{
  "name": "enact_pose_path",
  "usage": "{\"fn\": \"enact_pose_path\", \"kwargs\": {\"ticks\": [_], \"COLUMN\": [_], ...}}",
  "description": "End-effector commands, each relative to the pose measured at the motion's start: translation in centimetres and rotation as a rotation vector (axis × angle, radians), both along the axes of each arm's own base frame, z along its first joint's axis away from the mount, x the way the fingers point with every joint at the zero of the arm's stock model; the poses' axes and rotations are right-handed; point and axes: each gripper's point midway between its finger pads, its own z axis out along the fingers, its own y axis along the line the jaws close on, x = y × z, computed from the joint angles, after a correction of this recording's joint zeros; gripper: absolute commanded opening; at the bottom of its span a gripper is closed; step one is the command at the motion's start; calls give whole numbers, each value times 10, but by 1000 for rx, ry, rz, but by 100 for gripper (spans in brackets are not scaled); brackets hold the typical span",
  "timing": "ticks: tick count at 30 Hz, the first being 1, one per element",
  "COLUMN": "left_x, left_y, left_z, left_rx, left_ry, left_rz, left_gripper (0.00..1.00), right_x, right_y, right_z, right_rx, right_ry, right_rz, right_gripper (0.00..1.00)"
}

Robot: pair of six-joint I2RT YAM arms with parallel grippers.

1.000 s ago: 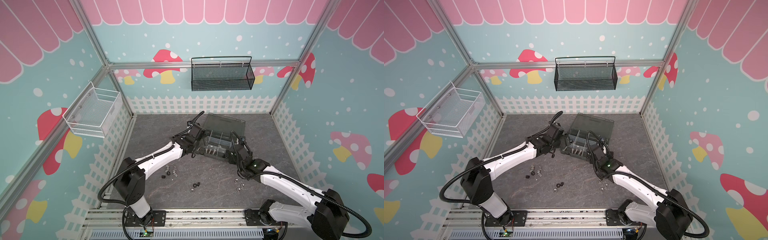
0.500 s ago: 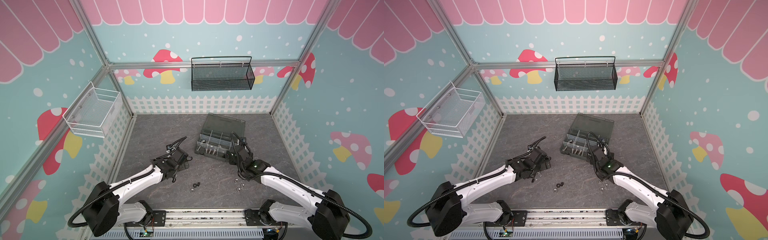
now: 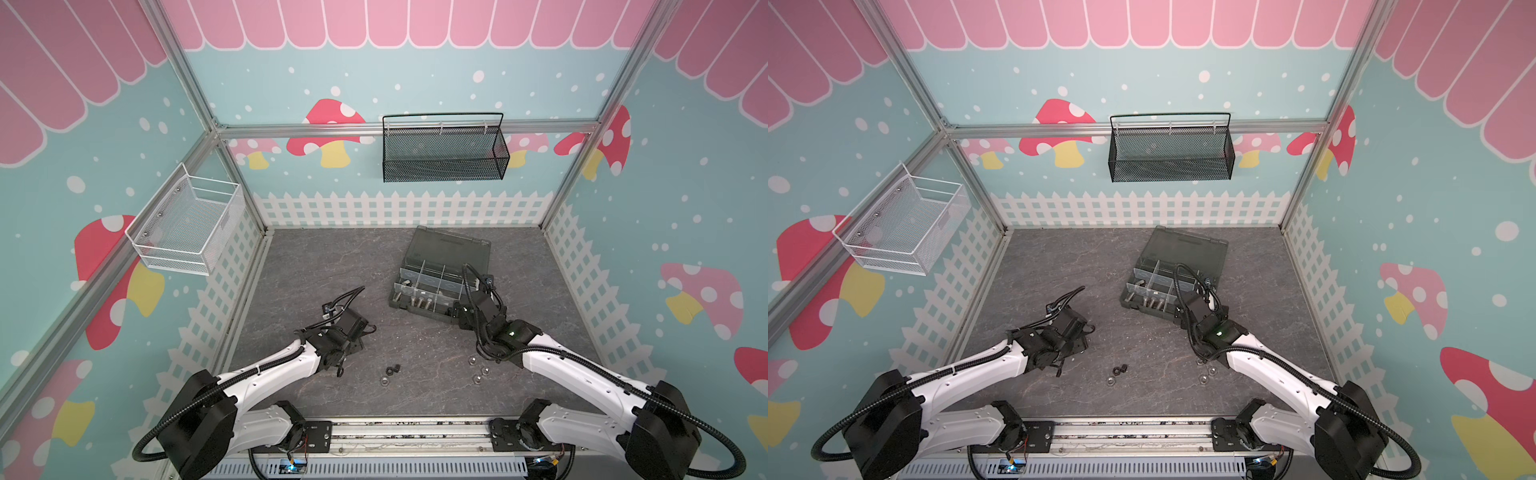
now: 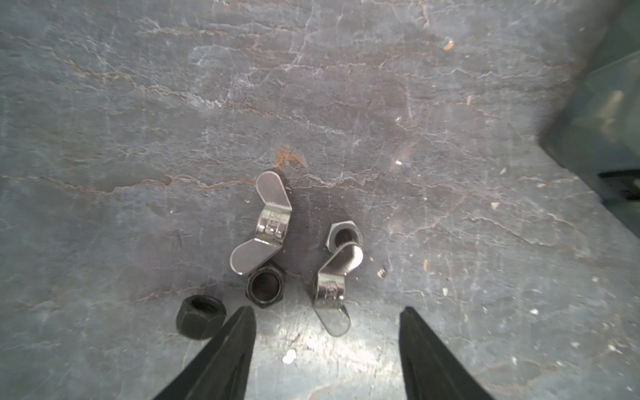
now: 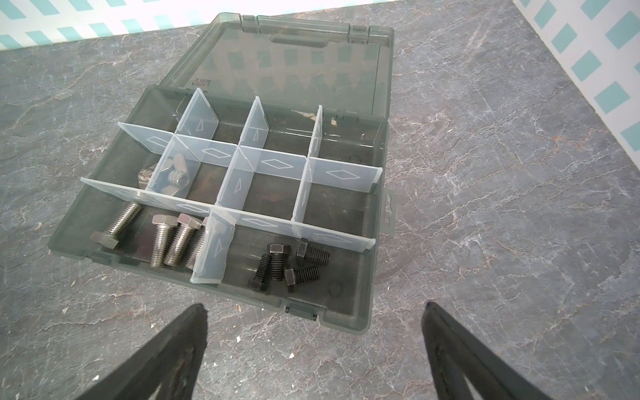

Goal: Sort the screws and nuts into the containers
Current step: 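Lower the left gripper around a third silver wing nut and close it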

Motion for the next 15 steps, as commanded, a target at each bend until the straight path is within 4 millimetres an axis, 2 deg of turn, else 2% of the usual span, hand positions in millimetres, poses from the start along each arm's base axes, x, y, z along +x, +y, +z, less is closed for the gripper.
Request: {"fn": "enact_pose_path", "kwargs": {"ticks": [1, 15], "left_x": [6, 12], "left_y": [-3, -12], "left_z": [-5, -32], "left_rx": [-8, -9], "left_ry": [12, 90], "left_rz": [4, -24], "left_gripper": [61, 44], "right_x": [-3, -7], "right_y": [-6, -12], "right_z": [-1, 4], "right_rx": [8, 15], "right_ry": [-3, -28], "right_rz": [-25, -43], "right_gripper": [98, 98]}}
